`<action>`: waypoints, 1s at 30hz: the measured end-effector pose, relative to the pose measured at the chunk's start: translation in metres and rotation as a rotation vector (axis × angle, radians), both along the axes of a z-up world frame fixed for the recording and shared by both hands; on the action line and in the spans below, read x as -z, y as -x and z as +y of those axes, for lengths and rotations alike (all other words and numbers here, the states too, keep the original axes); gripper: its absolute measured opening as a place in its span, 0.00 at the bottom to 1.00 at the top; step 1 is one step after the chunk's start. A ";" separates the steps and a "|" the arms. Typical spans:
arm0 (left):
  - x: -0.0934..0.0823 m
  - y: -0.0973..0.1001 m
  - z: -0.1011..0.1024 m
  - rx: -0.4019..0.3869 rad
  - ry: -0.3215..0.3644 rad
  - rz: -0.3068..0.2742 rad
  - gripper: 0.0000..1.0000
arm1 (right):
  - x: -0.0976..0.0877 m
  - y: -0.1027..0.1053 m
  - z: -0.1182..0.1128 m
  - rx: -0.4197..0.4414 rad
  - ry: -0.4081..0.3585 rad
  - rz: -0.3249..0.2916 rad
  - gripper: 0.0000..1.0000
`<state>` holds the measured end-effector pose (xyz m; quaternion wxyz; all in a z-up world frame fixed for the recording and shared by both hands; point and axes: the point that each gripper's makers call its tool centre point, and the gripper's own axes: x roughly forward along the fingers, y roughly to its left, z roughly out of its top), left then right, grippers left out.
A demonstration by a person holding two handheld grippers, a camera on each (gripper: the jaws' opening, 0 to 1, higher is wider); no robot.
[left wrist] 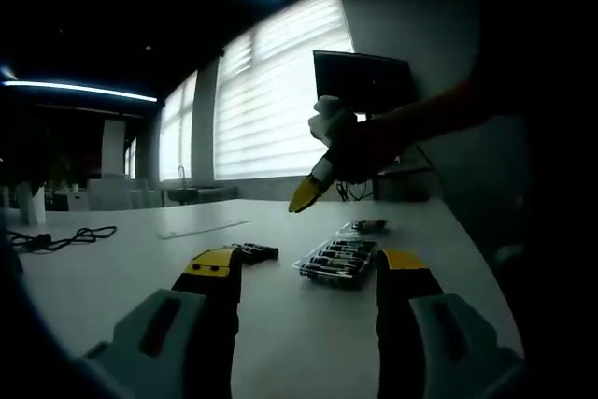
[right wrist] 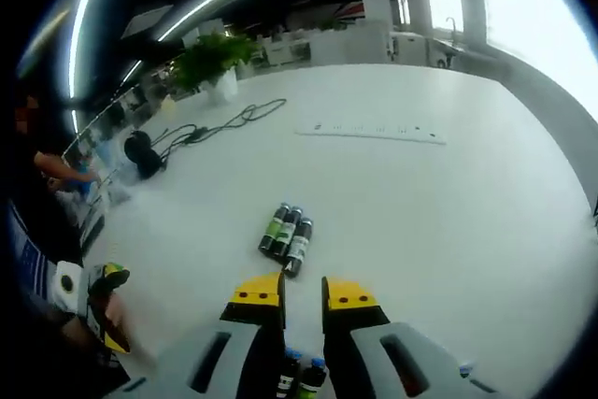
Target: Grip medicine bottles put into box
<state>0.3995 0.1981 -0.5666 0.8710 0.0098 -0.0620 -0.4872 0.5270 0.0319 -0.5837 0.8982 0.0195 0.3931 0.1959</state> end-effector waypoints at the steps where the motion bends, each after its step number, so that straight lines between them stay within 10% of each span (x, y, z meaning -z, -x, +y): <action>1: 0.004 -0.002 0.006 0.002 0.001 0.001 0.51 | 0.001 -0.002 0.002 -0.003 0.000 0.000 0.11; 30: -0.001 0.000 0.001 0.003 0.016 0.018 0.50 | 0.059 -0.050 0.034 0.019 0.020 0.168 0.08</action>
